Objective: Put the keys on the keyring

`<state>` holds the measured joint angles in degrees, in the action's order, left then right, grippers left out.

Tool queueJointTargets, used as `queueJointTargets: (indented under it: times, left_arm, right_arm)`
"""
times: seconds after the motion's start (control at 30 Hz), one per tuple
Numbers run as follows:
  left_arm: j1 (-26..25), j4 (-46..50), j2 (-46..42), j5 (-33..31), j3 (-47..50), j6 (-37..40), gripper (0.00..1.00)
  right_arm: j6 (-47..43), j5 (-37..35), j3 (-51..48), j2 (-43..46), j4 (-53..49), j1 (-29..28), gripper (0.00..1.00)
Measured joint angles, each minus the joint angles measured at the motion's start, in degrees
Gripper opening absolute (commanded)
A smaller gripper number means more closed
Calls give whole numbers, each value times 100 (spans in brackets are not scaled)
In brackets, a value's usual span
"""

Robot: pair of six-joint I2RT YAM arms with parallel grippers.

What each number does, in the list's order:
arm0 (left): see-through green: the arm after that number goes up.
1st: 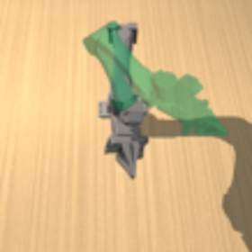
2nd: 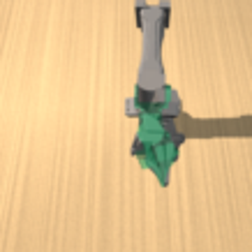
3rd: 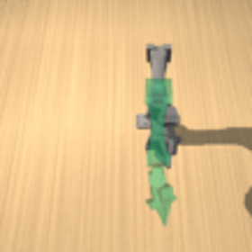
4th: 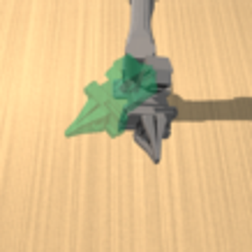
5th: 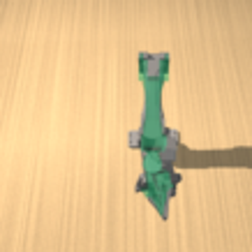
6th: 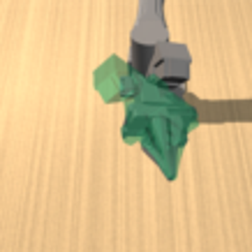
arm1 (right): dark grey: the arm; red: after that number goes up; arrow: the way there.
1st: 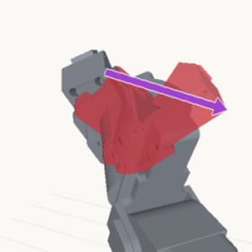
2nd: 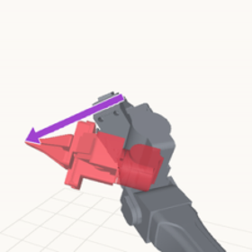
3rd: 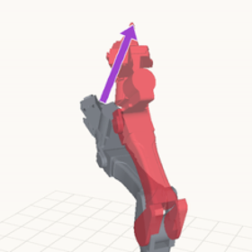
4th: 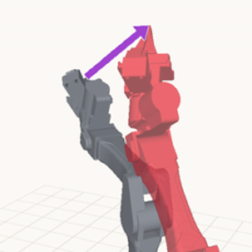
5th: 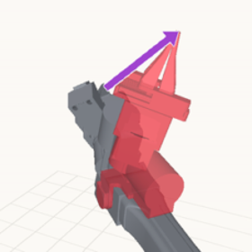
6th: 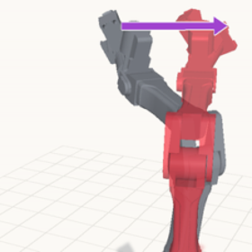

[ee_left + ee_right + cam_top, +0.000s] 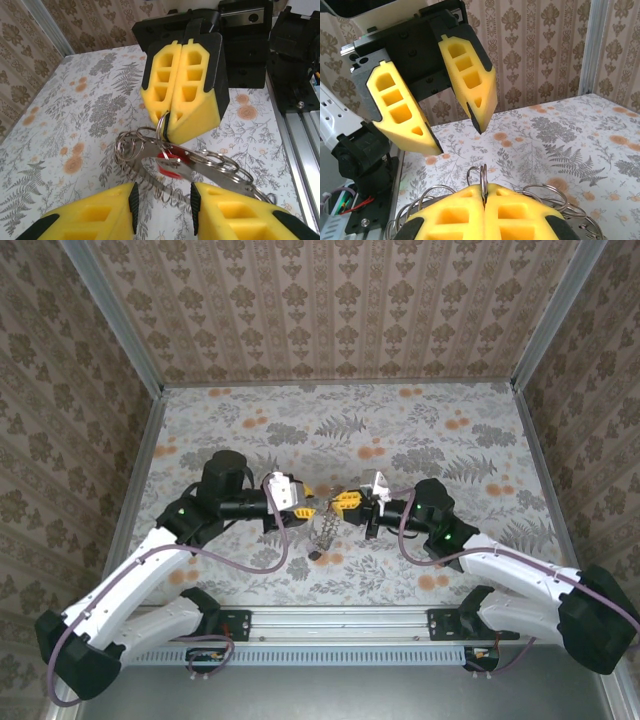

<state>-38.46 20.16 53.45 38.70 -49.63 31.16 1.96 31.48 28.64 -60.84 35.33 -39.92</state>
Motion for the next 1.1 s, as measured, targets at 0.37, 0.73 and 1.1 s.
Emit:
queueJointTargets:
  times: [0.37,0.73,1.1]
  left_arm:
    - [7,-122,511,651,-33,-361,36]
    - [-229,-531,654,807,-37,-879,21]
    - [-240,-516,627,518,-37,-844,4]
  right_arm:
    - [-376,42,142,90,-463,-39,0]
    - [-522,39,251,55,-612,-188,0]
    - [-522,-2,251,17,-614,-192,0]
